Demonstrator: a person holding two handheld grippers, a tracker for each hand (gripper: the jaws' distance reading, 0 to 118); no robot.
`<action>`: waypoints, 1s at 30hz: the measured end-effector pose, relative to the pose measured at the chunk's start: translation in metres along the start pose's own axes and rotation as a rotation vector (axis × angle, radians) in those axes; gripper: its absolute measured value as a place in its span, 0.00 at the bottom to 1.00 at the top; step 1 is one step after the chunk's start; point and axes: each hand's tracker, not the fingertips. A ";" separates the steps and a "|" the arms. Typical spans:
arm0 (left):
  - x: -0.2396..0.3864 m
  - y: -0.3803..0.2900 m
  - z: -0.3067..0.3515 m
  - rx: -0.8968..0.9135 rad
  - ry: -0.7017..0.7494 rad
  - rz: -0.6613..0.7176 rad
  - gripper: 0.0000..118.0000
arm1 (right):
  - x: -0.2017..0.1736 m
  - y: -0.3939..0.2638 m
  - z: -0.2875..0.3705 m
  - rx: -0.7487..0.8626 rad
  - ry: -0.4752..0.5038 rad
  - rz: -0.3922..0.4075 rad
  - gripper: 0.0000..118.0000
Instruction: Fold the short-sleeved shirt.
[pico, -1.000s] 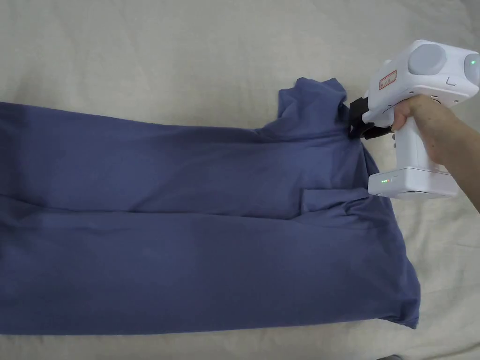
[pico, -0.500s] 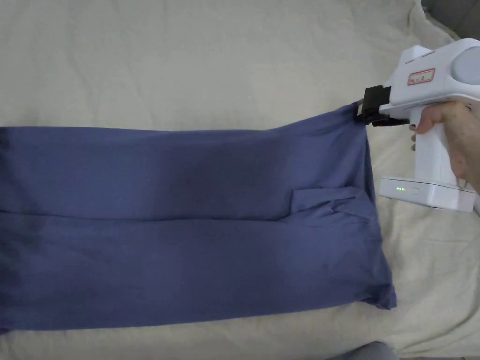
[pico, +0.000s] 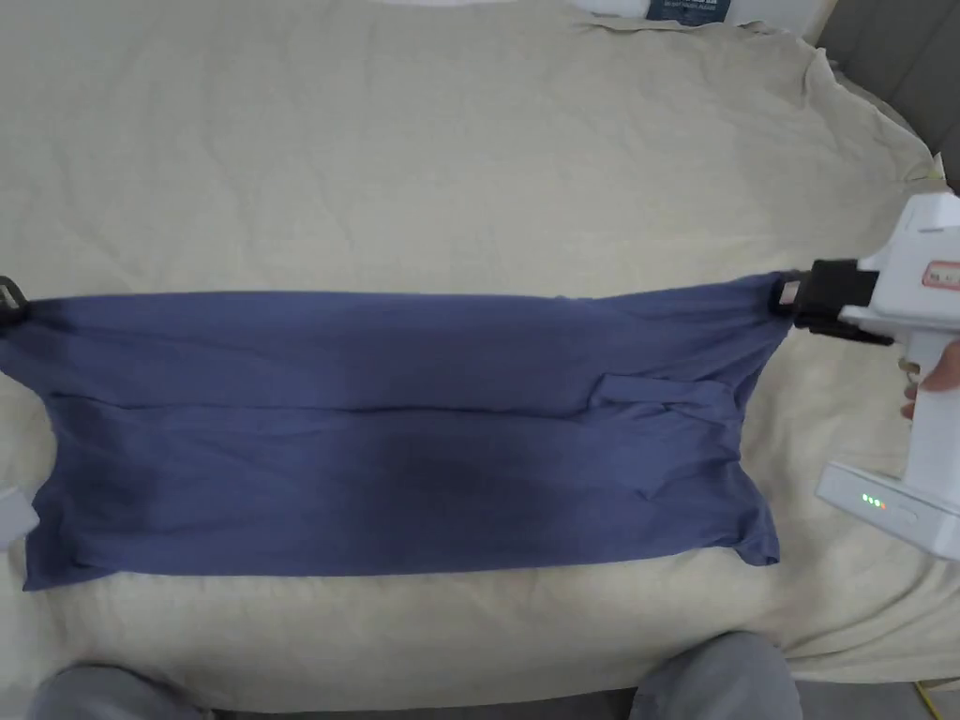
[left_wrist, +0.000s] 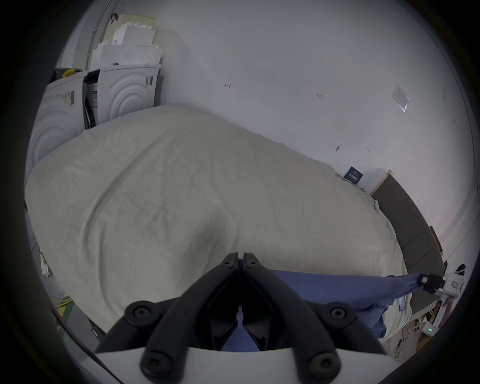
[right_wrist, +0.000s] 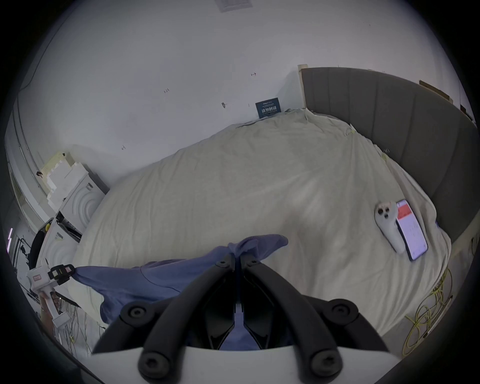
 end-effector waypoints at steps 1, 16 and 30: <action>-0.004 -0.007 0.001 -0.008 0.008 0.005 0.00 | 0.001 -0.008 0.003 -0.004 -0.002 0.000 0.01; -0.025 -0.106 -0.018 -0.208 0.145 -0.017 0.00 | 0.028 -0.111 -0.028 -0.187 -0.129 -0.047 0.01; -0.028 -0.110 -0.005 -0.197 0.217 0.003 0.55 | 0.035 -0.133 -0.035 -0.248 -0.169 -0.023 0.22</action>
